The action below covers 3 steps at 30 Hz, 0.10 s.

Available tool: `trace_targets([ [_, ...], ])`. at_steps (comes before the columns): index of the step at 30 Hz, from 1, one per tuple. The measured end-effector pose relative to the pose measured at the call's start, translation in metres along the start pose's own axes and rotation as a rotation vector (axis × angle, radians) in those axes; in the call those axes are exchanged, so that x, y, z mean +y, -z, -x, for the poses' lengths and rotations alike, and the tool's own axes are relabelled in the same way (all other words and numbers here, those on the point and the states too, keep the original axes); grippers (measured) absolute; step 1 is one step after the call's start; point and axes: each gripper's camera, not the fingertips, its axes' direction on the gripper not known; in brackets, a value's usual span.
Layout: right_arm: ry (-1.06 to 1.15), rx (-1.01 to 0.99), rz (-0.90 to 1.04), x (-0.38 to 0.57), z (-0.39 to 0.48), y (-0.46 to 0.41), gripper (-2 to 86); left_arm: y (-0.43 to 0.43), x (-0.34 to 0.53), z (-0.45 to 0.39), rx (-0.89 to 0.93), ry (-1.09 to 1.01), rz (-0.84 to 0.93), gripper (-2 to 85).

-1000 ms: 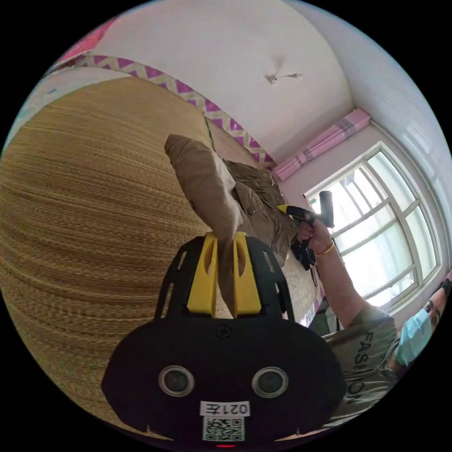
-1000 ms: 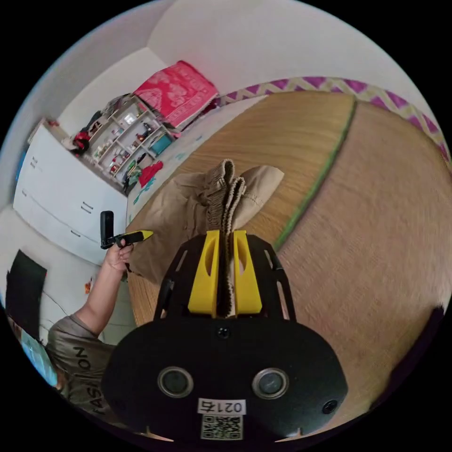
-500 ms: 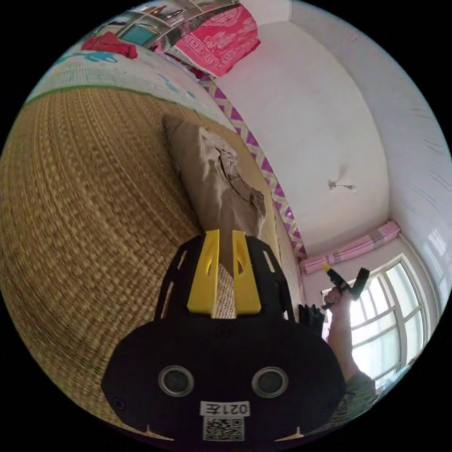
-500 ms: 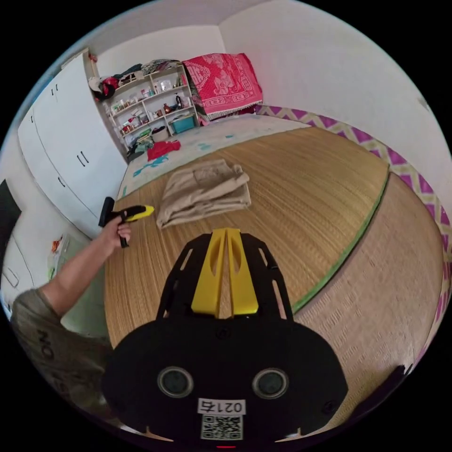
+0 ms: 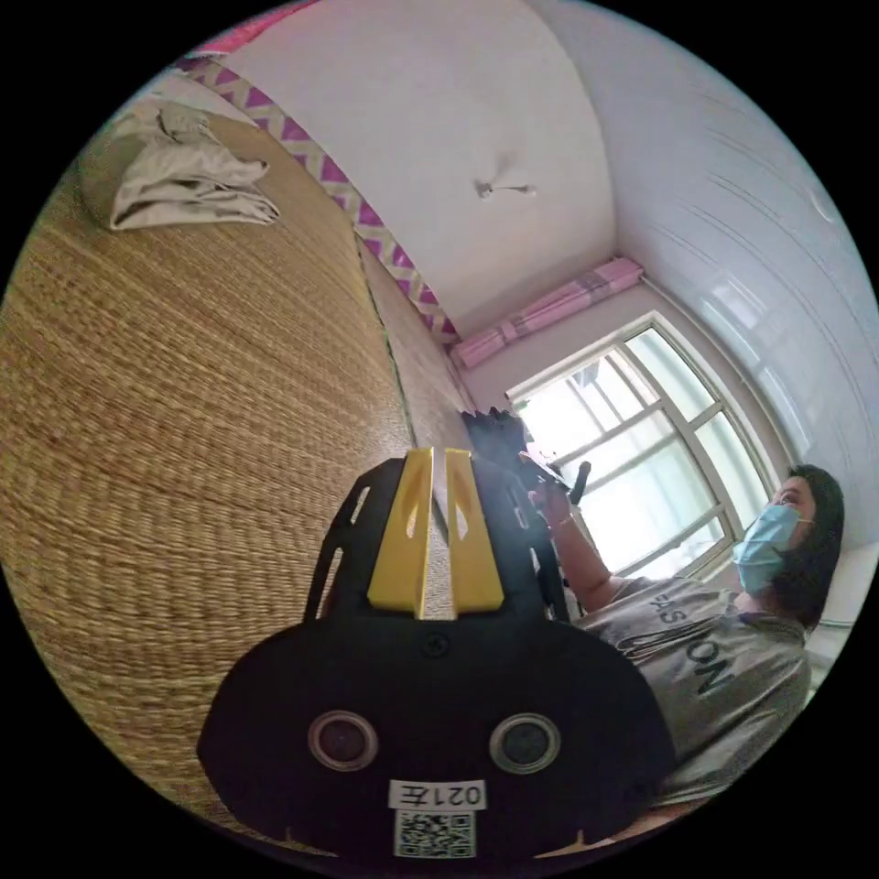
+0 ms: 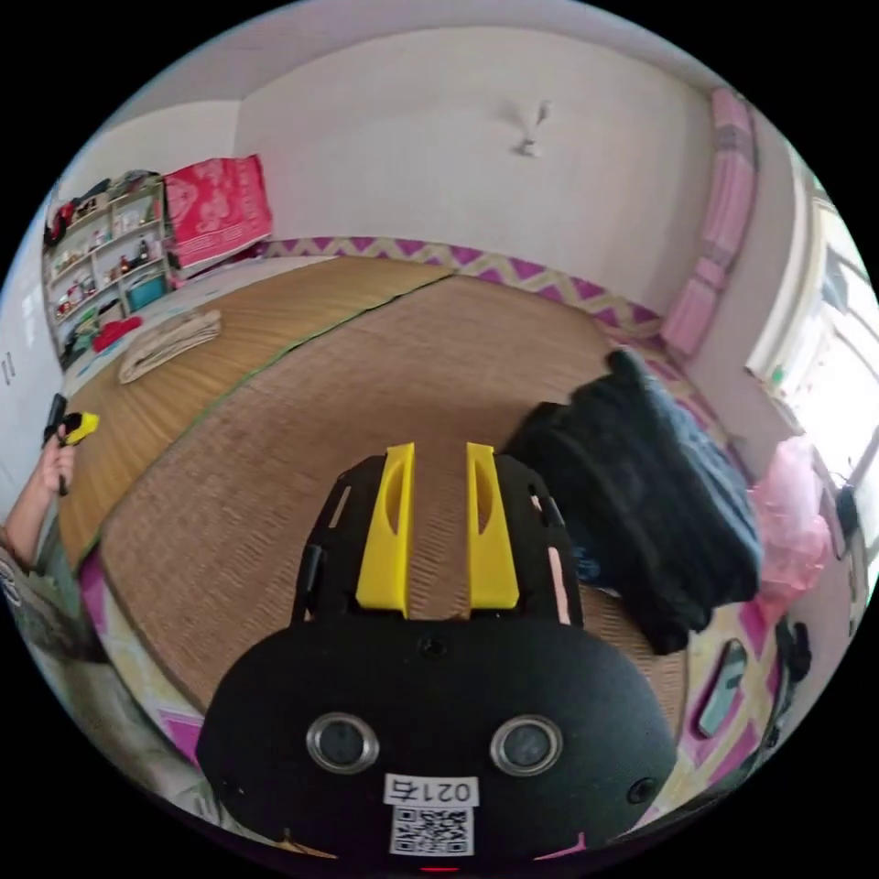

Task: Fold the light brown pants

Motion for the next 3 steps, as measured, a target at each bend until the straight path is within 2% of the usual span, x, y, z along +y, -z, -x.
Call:
trace_targets([
  [3,0.007,0.156,-0.077,0.006,-0.046,0.016,10.4,-0.054,0.033,-0.013,0.2,0.008,-0.034,-0.9],
])
